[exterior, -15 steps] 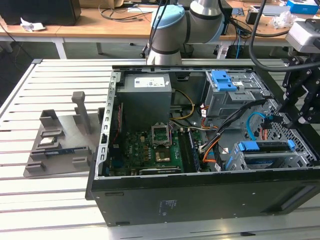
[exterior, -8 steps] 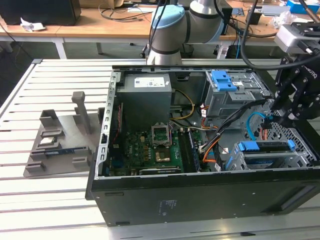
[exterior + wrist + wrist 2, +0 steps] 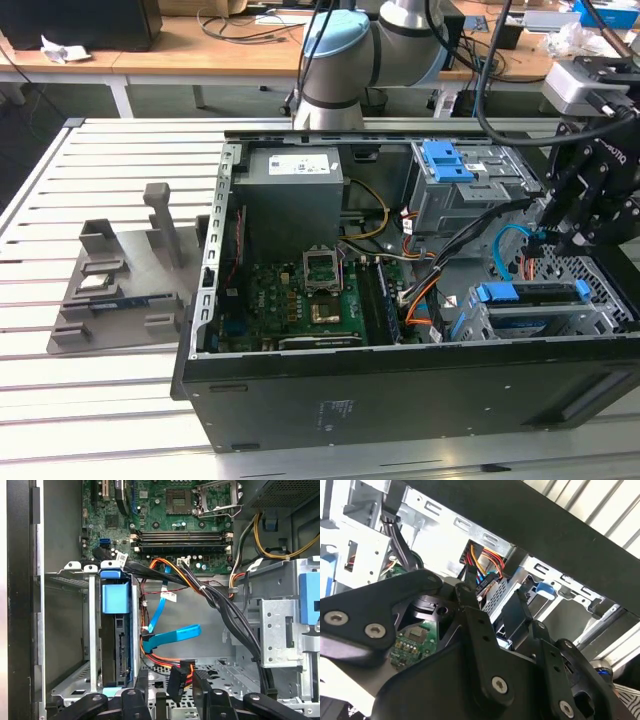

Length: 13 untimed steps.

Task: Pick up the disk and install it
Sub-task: 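Insert the first disk wire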

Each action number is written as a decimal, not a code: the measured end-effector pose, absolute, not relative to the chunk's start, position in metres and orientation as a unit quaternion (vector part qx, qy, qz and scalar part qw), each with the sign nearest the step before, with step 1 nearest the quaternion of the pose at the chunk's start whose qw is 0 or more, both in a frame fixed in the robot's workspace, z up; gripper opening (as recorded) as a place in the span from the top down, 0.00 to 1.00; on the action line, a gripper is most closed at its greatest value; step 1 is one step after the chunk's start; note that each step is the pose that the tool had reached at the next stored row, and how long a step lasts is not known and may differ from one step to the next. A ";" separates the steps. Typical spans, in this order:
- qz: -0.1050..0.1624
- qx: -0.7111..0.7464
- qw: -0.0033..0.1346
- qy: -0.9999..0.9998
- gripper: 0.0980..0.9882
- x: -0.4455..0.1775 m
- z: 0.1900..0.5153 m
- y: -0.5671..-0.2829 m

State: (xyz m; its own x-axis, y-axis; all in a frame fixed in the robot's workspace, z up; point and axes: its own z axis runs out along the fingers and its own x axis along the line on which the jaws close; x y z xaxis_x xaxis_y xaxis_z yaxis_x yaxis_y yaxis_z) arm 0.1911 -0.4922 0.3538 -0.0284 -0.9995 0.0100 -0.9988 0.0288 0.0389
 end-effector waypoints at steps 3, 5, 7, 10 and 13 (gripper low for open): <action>0.000 0.696 0.027 -0.717 0.57 0.191 0.353 -0.492; 0.005 0.696 0.032 -0.717 0.57 0.191 0.353 -0.492; 0.009 0.696 0.036 -0.717 0.59 0.191 0.353 -0.492; 0.015 0.696 0.042 -0.717 0.80 0.191 0.353 -0.492; 0.022 0.695 0.048 -0.717 0.93 0.191 0.353 -0.492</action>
